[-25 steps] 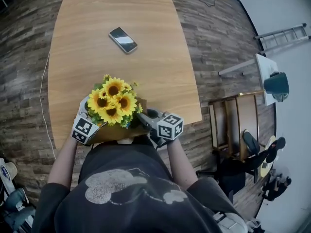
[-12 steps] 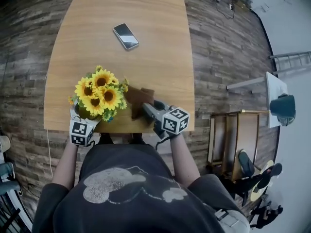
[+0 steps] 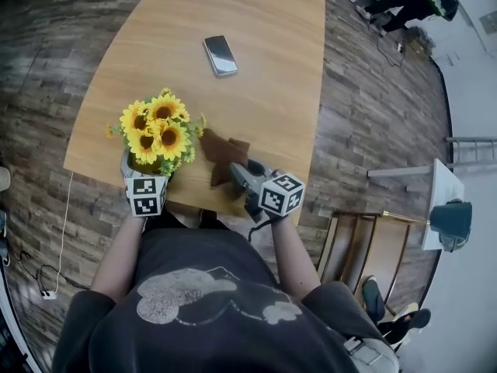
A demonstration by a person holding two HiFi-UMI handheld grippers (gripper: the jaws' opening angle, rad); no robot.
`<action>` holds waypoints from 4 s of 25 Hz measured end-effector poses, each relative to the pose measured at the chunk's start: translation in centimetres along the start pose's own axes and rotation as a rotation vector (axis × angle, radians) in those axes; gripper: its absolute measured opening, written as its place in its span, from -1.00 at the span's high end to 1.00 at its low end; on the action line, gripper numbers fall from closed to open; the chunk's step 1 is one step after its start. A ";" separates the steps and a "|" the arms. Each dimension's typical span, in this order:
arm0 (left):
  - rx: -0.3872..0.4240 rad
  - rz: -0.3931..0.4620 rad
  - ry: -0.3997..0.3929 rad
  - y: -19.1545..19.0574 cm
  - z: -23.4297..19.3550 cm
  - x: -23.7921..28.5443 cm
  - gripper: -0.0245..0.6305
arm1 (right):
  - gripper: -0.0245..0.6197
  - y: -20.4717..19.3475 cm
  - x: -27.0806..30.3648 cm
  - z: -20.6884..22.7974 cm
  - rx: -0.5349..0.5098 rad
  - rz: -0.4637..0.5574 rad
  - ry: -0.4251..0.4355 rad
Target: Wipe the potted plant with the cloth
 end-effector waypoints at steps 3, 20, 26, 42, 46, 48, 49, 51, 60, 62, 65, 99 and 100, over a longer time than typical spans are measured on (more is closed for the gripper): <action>-0.020 0.031 0.089 0.4 0.1 0.6 -1.00 | 0.77 -0.5 -0.4 0.1 -0.022 -0.034 0.017; -0.057 0.039 0.166 1.5 1.0 1.8 -0.73 | 0.77 4.0 1.4 0.9 -0.147 -0.049 0.043; 0.010 0.024 0.073 1.4 0.3 1.4 -0.72 | 0.77 6.3 3.1 0.2 -0.141 -0.014 0.047; 0.339 0.028 -0.343 -0.1 -3.2 0.1 -0.71 | 0.77 10.8 14.7 -2.3 -0.182 -0.101 0.102; 0.409 0.025 -0.432 0.0 -4.0 0.3 -0.71 | 0.77 10.8 17.4 -3.0 -0.176 -0.139 0.119; 0.437 0.028 -0.467 0.1 -4.3 0.3 -0.71 | 0.77 10.7 18.3 -3.3 -0.164 -0.151 0.129; 0.448 0.030 -0.481 0.1 -4.4 0.3 -0.71 | 0.77 10.6 18.7 -3.3 -0.159 -0.157 0.131; 0.462 0.034 -0.502 0.4 -4.7 0.5 -0.71 | 0.77 10.3 19.4 -3.5 -0.157 -0.178 0.131; 0.496 0.029 -0.564 1.1 -5.0 1.3 -0.72 | 0.77 8.2 18.6 -3.2 -0.143 -0.226 0.110; 0.504 0.029 -0.574 1.1 -5.1 1.4 -0.72 | 0.77 7.6 17.8 -3.1 -0.129 -0.223 0.103; 0.504 0.028 -0.581 1.3 -5.3 1.7 -0.72 | 0.77 6.6 16.5 -3.0 -0.103 -0.212 0.093; 0.199 0.069 -0.634 -0.3 -8.3 -3.4 -0.72 | 0.77 -3.1 6.2 -9.7 0.146 0.149 -0.371; 0.196 0.076 -0.629 -0.8 -8.0 -4.1 -0.71 | 0.77 -3.5 5.7 -10.2 0.141 0.162 -0.367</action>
Point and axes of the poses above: the fingertips, and each gripper's own axes: x forward along the fingers, z to its right, y out of its top, the point moved 6 cm from there along -x, backward along the fingers, and after that the axes turned 10 degrees about -z, right-handed, at the moved point
